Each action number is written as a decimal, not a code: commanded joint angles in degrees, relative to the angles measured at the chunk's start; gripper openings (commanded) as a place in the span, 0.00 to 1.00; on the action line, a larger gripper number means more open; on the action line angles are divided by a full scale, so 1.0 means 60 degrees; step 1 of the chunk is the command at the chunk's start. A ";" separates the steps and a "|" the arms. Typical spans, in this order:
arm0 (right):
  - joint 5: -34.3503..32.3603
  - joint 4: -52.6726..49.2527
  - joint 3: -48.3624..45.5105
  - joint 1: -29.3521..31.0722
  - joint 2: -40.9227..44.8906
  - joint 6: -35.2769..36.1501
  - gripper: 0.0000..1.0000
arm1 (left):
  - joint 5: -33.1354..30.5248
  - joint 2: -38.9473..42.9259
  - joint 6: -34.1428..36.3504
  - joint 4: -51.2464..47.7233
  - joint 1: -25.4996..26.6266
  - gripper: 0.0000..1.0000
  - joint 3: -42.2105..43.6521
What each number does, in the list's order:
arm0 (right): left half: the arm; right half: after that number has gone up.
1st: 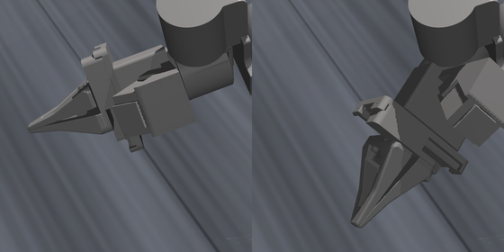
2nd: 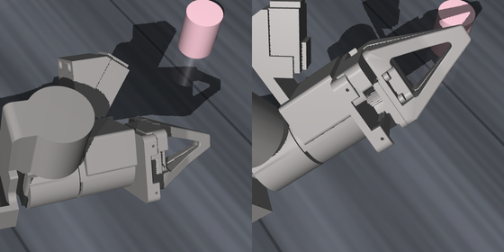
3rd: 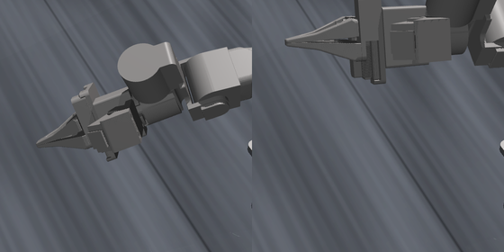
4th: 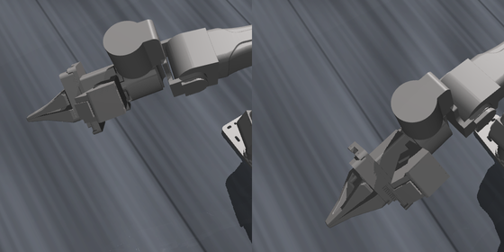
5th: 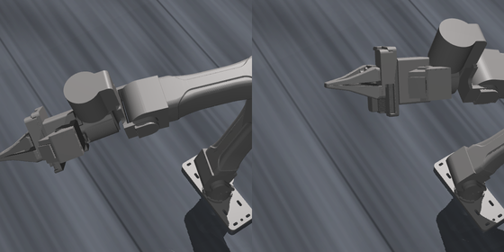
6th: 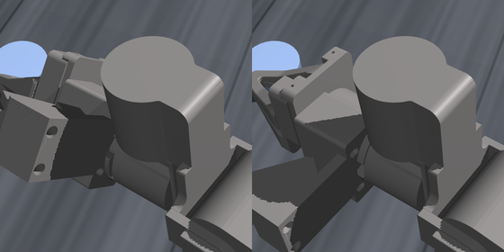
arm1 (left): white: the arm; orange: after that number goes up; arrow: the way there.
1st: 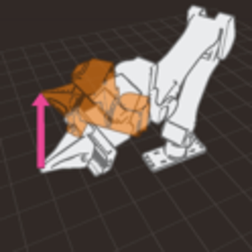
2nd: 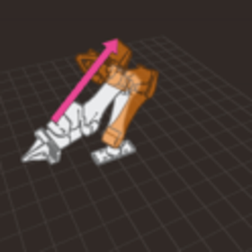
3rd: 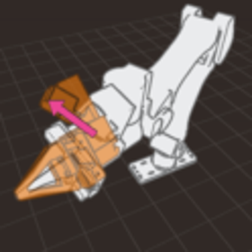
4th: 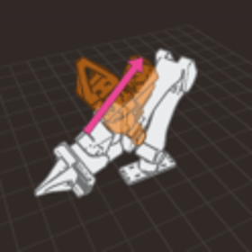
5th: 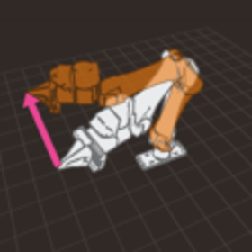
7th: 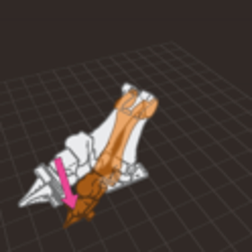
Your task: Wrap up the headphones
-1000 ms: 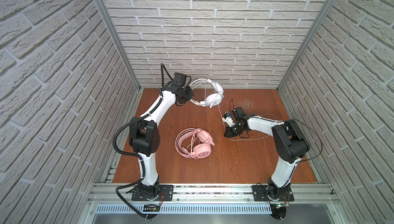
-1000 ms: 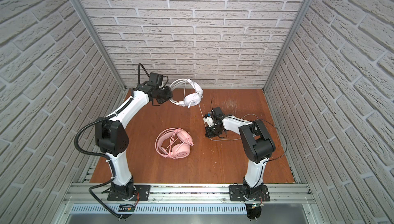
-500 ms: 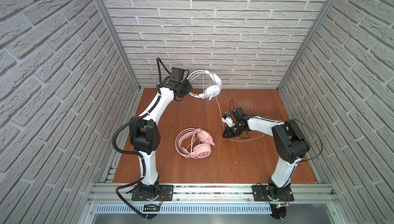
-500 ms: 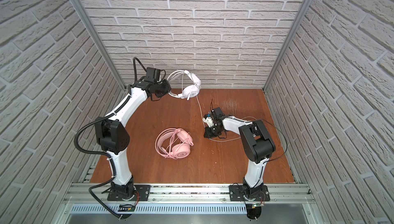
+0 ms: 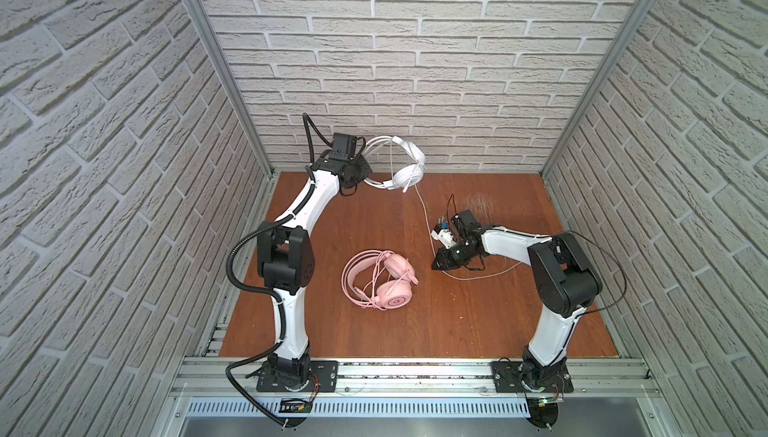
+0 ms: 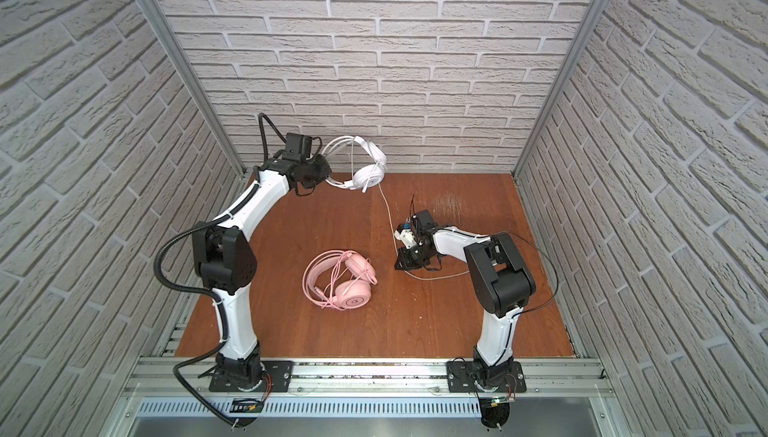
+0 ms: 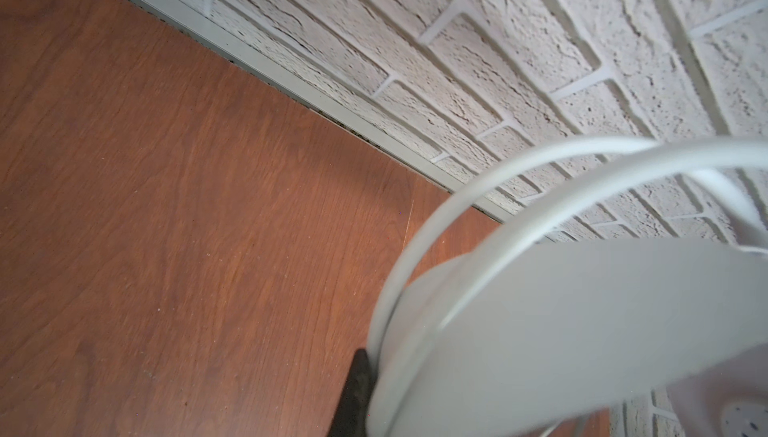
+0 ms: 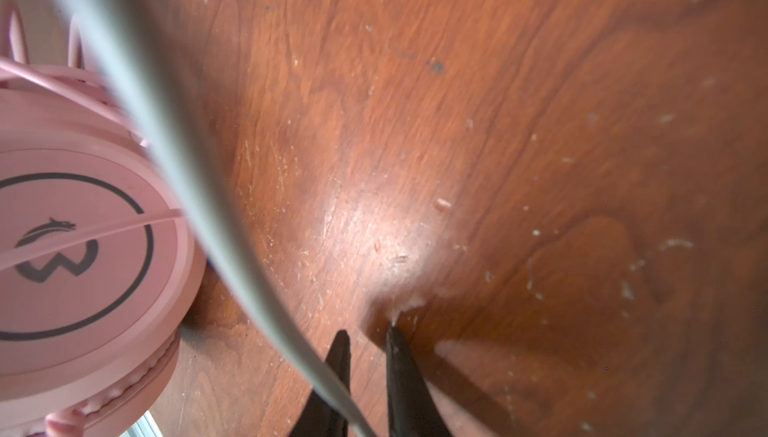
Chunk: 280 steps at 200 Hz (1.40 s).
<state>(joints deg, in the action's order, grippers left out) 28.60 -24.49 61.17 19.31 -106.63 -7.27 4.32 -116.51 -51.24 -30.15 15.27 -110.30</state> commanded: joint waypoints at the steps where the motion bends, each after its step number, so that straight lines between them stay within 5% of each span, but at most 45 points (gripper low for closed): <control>1: -0.0559 -0.0691 -0.0321 0.0151 -0.0642 -0.0136 0.21 | 0.0016 0.0039 -0.0321 0.1253 -0.0105 0.00 -0.0469; 65: -0.0699 -0.0706 -0.0453 0.0324 -0.0642 -0.0254 0.26 | -0.0016 0.0027 -0.0395 0.1348 -0.0196 0.00 -0.0439; 126: -0.0814 -0.0653 -0.0612 0.0436 -0.0175 -0.0211 0.06 | -0.0098 0.0087 -0.0439 0.1390 -0.0215 0.00 -0.0088; 153: -0.1042 -0.0624 -0.0570 0.0757 0.0705 0.0293 0.06 | -0.0142 0.0141 -0.0660 0.1409 -0.0172 0.00 0.0232; 207: -0.1363 -0.2639 0.0895 0.1194 0.1658 0.1622 0.05 | -0.0843 0.0108 -0.0542 0.0865 0.0063 0.00 0.0349; 280: -0.1265 -0.6412 0.4432 0.1727 0.0734 0.3580 0.05 | -0.1046 -0.0041 -0.0525 0.0360 0.0613 0.00 0.0033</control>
<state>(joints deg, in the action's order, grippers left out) 20.34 -53.06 82.72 27.88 -100.25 8.54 -1.15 -116.60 -52.82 -30.06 17.37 -108.16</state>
